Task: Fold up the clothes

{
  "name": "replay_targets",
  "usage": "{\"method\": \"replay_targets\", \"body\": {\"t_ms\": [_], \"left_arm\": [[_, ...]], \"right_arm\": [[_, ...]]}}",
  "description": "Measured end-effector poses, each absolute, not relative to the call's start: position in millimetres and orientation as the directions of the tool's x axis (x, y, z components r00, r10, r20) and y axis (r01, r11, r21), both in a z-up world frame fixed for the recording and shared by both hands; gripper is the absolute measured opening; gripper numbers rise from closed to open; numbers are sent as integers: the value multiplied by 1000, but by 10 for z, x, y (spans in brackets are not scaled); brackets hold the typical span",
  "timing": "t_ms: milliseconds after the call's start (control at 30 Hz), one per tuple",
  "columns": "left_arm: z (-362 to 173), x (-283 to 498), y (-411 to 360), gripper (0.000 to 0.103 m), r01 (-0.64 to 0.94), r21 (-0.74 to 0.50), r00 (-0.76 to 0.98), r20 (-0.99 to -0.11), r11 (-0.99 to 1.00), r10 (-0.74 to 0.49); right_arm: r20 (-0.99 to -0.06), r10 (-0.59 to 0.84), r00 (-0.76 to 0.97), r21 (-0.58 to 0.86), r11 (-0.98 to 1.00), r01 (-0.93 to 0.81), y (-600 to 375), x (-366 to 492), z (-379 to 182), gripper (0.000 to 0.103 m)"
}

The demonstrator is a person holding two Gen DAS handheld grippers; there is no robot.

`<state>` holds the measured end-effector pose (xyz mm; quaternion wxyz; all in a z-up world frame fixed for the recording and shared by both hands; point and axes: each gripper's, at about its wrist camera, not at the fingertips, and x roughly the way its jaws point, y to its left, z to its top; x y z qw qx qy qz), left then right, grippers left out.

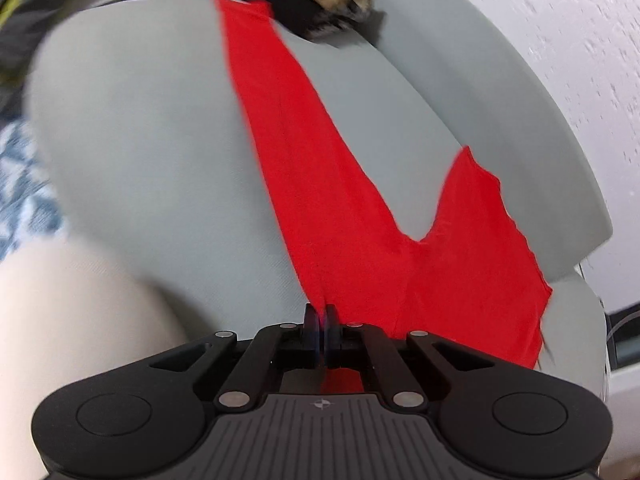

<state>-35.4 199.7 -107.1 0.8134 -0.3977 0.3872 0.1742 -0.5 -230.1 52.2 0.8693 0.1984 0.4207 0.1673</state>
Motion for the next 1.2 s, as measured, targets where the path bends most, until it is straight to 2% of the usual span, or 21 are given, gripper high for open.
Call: {"method": "replay_targets", "body": {"t_ms": [200,300,367,433,467,567,767,833,867,1033,1100,1133,1167,1200], "left_arm": [[-1026,-519,1906,1,-602,-451,595,-803,659,-6],[-907,-606,1934,11,-597,-440,595,-803,671,3],[-890,-527,1849,28,-572,-416,579,-815,706,-12],[-903,-467,1716,38,-524,-401,568,-822,752,-43],[-937,-446,1647,39,-504,-389,565,-824,771,-46],[-1087,-346,1447,37,-450,-358,556,-830,818,-57],[-1234,-233,1087,35,-351,-340,554,-827,873,-99],[-1216,-246,983,25,-307,-326,536,-836,894,-120],[-1209,-254,931,24,-292,-313,525,-842,904,-123],[-1319,-132,910,22,-320,-332,507,-851,887,-136],[-1301,-115,853,11,-300,-296,502,-857,907,-114],[-1260,-126,774,0,-273,-265,504,-858,925,-97],[-1218,-135,712,0,-250,-241,506,-859,938,-86],[-1174,-140,667,0,-227,-225,505,-859,947,-83]], "right_arm": [[-691,477,543,496,859,-125,-2292,-32,358,79],[-719,450,530,477,874,-94,-2360,-76,245,80],[-745,430,510,467,882,-63,-2430,-108,126,80],[-771,414,484,456,889,-34,-2487,-142,-59,78],[-786,400,472,444,896,-22,-2502,-152,-160,75],[-839,320,440,351,936,-11,-2469,-156,-470,66],[-857,269,439,242,963,-118,-2273,-192,-802,65],[-860,268,434,219,963,-160,-2185,-191,-864,65],[-862,266,431,207,962,-180,-2140,-191,-891,65],[-874,221,433,121,962,-246,-1962,-193,-1017,62],[-873,191,448,70,959,-274,-1894,-209,-1054,54],[-869,181,460,42,954,-296,-1862,-236,-1044,50],[-864,184,469,28,947,-320,-1834,-270,-1026,31],[-861,184,474,17,942,-334,-1815,-296,-1002,3]]}}
